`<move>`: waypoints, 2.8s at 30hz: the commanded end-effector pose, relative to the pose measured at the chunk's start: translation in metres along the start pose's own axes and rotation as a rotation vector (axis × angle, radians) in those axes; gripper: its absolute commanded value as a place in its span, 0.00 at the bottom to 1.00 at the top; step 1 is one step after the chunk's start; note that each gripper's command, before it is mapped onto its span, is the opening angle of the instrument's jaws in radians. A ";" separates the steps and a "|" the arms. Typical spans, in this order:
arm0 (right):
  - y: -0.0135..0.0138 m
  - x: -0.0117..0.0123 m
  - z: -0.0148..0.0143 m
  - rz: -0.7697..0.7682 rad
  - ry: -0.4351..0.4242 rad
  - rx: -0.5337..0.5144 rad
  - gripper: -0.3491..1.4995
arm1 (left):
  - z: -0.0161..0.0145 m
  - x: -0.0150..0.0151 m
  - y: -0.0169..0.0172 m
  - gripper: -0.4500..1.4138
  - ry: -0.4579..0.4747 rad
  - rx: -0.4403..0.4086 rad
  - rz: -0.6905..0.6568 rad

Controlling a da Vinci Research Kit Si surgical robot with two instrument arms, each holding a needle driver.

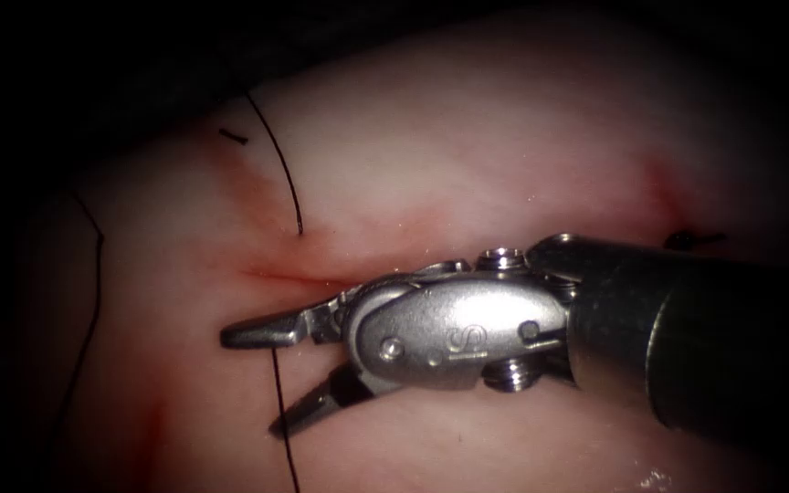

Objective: Wound Closure
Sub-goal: With the right grasper, pull the suture through the tissue until a short tail remains.

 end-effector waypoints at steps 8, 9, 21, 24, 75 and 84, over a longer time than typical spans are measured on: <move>0.0001 0.0002 -0.0001 0.025 -0.068 0.122 0.00 | 0.0007 0.0001 -0.0008 0.00 0.003 0.001 0.003; -0.0002 0.0004 -0.0003 0.018 -0.065 0.121 0.00 | 0.0007 0.0000 -0.0008 0.00 0.003 0.001 0.003; -0.0064 0.0087 -0.0033 -0.031 0.021 0.193 0.00 | 0.0008 0.0000 -0.0007 0.00 0.003 0.002 -0.003; -0.0077 0.0109 -0.0039 -0.040 0.036 0.208 0.00 | 0.0008 0.0000 -0.0007 0.00 0.003 0.003 -0.003; 0.0022 -0.0018 0.0011 0.023 0.039 0.059 0.45 | 0.0005 0.0000 -0.0007 0.00 0.000 -0.006 -0.002; 0.0001 0.0000 -0.0006 0.036 0.036 0.123 0.00 | 0.0006 0.0000 -0.0007 0.00 0.000 -0.006 -0.002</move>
